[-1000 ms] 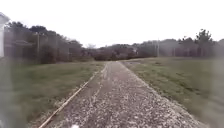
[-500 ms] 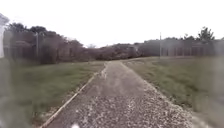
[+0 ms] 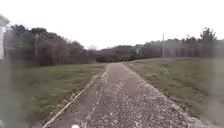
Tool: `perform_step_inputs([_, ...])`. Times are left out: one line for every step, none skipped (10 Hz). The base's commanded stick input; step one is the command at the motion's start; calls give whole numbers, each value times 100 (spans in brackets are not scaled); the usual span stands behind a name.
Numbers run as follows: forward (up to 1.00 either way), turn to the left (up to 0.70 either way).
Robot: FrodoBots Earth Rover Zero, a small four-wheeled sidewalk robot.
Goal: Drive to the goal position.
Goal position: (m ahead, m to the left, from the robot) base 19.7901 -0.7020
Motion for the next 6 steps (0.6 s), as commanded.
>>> perform_step_inputs([70,-13])
perform_step_inputs([70,0])
perform_step_inputs([70,0])
perform_step_inputs([70,0])
perform_step_inputs([70,0])
perform_step_inputs([70,0])
